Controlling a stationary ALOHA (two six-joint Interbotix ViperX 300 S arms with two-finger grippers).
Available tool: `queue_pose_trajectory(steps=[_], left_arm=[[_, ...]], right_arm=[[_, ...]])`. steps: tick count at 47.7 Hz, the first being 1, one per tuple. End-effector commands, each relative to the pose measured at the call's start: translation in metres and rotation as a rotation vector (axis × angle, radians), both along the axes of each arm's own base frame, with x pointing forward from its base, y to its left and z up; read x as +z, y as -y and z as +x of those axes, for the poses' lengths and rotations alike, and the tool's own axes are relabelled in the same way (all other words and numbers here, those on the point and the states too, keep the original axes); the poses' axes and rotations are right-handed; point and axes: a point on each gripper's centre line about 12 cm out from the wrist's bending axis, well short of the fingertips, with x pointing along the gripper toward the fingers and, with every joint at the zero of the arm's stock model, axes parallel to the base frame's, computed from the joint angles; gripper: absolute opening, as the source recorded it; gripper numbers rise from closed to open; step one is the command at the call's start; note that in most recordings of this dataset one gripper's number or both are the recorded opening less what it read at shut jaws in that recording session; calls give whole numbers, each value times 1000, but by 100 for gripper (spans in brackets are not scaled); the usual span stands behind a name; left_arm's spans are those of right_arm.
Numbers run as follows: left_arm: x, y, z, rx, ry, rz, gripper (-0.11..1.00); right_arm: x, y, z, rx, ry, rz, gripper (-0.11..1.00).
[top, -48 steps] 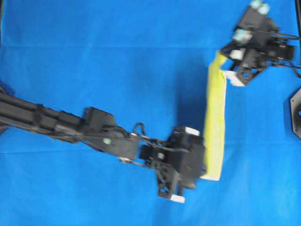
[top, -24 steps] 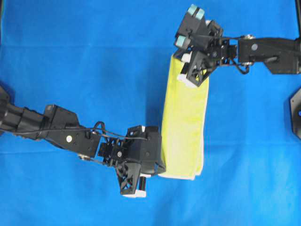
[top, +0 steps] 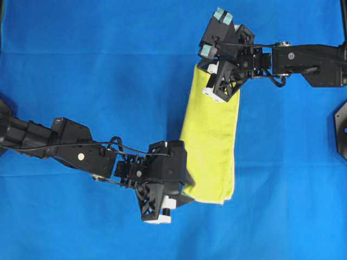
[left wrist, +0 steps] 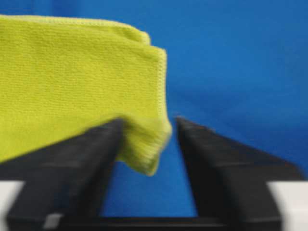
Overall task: Fold the yellow towel.
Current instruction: 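Lower the strip onto the table and open both grippers, then retract both grippers outward away from the towel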
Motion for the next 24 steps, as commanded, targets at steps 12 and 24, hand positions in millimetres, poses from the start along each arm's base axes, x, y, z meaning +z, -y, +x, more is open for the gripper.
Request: queue_pose_trajectory(steps=[12,24], left_arm=[[27,-2,-10,-2,-27,5,69],[71,-8,-39,-15,-6,8,68]], right_arm=[[12,0,3,28,31,-34,68],[39,-16,-12,51,77,-54,65]])
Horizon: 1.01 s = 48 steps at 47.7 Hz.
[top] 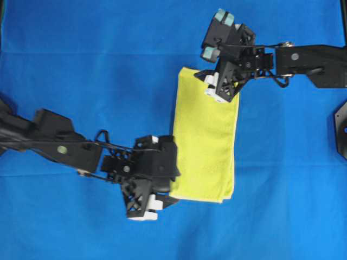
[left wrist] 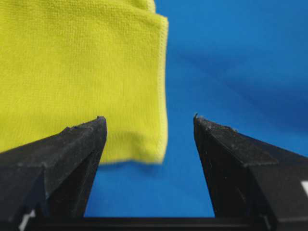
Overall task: Fold the yellow towel.
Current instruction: 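Retract both grippers outward away from the towel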
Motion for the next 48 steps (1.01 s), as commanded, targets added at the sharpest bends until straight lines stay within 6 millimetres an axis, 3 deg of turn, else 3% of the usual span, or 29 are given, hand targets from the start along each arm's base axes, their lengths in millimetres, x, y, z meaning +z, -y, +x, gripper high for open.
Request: queue_pose_trajectory(steps=[1,9,24,30,38,48], left_arm=[[37,-2,-9,-6,79,-14,68],[64,-24,-30,-1,165,15,68],[84,-80,-76,48,460,146,68],[88,-99,-106,102,545,163,68],[76,-110,-149,145,591,172,68],[66,-111,-171,152,606,170,68]], right_arm=[[27,-9,-6,21,65,-23,65],[55,-32,-28,65,157,-26,65],[81,-56,-88,104,366,0,65],[78,-63,-114,125,428,-3,64],[64,-71,-137,154,477,3,64],[53,-72,-143,163,481,12,64]])
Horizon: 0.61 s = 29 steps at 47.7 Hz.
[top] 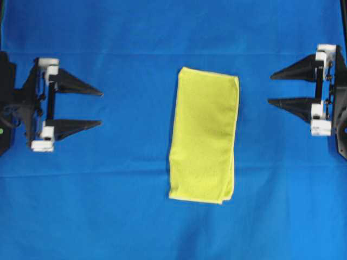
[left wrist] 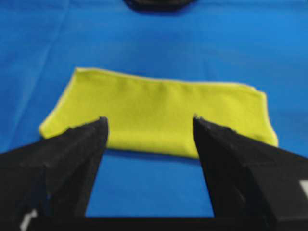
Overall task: Fold the yellow towel.
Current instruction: 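Retract both grippers outward away from the towel, then move both grippers to the far corners of the vertical strip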
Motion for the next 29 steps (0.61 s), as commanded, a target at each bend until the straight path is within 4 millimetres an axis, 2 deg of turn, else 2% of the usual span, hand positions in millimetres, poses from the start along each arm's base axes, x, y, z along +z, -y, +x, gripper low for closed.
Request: queue_pose_trajectory(steps=[1,22,29], left_arm=[[5,0,-1,2,28,0,68],[6,-2,1,9,20,-2,68],[6,-8,19,34,-3,-12,68]], right_arm=[[4,1,3,-1,18,3,64],[8,4,4,-17,23,6,64],[8,16,11,-81,-35,18,64]])
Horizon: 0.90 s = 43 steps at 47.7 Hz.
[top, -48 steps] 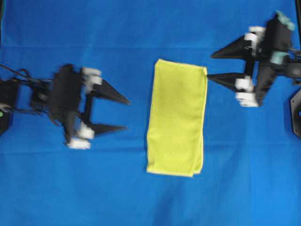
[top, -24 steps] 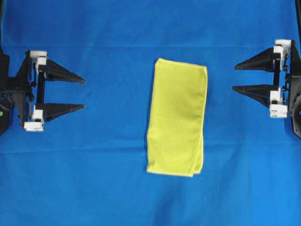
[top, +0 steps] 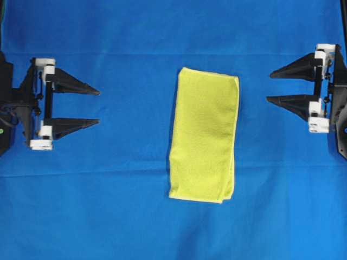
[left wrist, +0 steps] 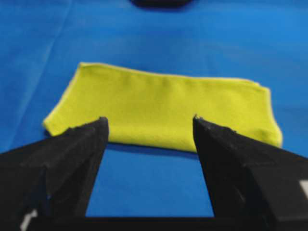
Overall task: Fold the yellow towel.
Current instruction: 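Move both grippers to the far corners of the vertical strip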
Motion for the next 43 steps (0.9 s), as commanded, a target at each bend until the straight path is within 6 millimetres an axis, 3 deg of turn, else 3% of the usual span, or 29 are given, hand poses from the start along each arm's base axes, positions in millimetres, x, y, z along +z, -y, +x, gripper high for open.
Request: queue_pose_trajectory(steps=[1,14,24,43], left_arm=[[8,-5,16,18,11,-5,68],[-8,-31,86,89,-117,-14,68],[-36,-65,131,160,-262,-37,68],[-100,-113,166,254,-385,-68,68]], right_arm=[[7,9,8,-44,-19,7,64],[-20,39,30,-155,-226,38,64],[-47,56,50,-197,-370,58,64],[-102,78,71,-228,-548,109,64]])
